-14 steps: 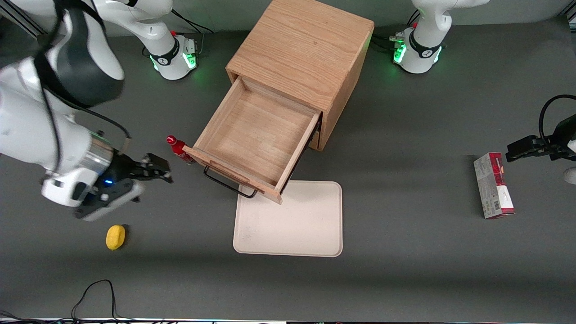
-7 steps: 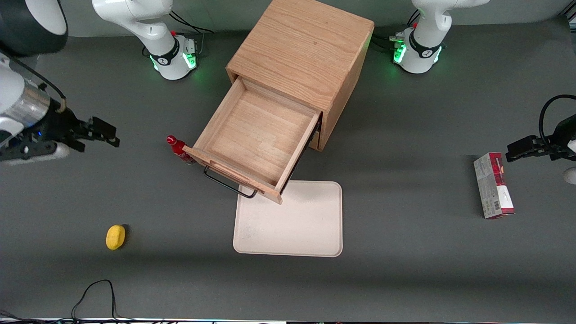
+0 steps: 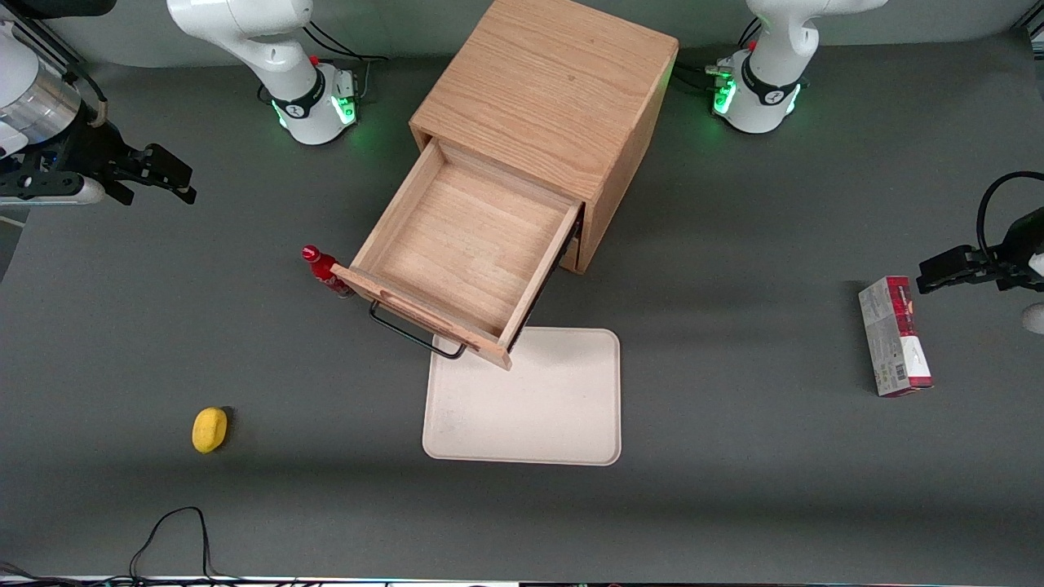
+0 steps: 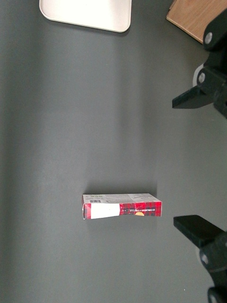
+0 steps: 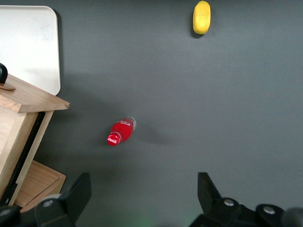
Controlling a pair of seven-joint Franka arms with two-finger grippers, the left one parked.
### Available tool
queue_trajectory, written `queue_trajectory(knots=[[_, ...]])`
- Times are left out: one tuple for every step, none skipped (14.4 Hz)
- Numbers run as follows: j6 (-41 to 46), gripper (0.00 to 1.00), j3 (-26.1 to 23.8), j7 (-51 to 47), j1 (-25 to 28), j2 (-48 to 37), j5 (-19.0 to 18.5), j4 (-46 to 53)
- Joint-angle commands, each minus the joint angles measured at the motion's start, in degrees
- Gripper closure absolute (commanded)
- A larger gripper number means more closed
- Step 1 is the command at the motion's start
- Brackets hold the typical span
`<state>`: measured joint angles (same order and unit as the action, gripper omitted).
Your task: Open upper drawer
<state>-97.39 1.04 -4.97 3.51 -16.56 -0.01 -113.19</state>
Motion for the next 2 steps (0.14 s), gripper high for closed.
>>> queue_trajectory(knots=[[-1.05,0.0,-0.43,-1.36,-0.34,0.48,-0.95,-0.27],[-1.05,0.0,-0.43,-1.27,-0.34,1.18,-0.95,0.16]])
